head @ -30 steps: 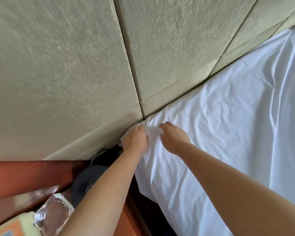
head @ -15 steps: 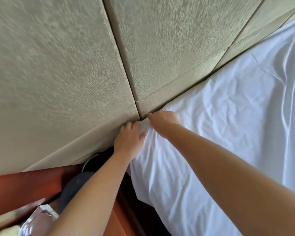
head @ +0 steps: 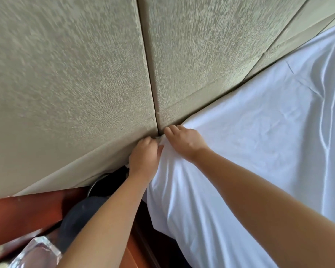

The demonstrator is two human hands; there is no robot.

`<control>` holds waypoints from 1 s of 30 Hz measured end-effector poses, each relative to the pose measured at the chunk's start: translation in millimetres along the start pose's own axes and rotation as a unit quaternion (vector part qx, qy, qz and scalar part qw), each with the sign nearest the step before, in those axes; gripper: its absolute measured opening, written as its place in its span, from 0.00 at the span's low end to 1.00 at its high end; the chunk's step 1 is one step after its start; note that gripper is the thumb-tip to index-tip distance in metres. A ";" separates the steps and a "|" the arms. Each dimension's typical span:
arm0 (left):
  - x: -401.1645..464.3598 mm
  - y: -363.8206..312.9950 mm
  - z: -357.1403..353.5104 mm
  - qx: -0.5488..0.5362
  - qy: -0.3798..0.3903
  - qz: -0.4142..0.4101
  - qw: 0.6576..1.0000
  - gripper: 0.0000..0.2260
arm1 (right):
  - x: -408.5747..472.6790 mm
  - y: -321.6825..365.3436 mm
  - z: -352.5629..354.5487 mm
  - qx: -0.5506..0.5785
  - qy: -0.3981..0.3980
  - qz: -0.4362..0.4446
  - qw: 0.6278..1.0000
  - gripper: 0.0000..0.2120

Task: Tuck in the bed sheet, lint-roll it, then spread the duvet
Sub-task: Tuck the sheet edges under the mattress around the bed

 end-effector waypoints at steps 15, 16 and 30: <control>-3.1 -2.0 10.9 0.208 -0.029 0.056 0.976 0.10 | 7.2 6.1 -7.9 0.014 -0.053 -0.058 0.997 0.15; -4.0 1.8 9.8 0.179 -0.026 0.095 0.979 0.05 | 5.3 2.4 -7.5 0.016 -0.047 -0.078 0.996 0.16; -12.8 7.6 -18.9 -0.083 -0.020 0.058 0.995 0.16 | -23.7 -0.8 -37.1 0.034 0.127 -0.088 0.987 0.38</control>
Point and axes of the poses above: each hand's wrist, its own x-axis towards the middle knuckle, its own z-axis out of the back of the hand, y = z × x, the point moved 8 cm from there along x, towards the middle knuckle, and after that the axes turned 5 degrees about -y, right-handed, at the moved point
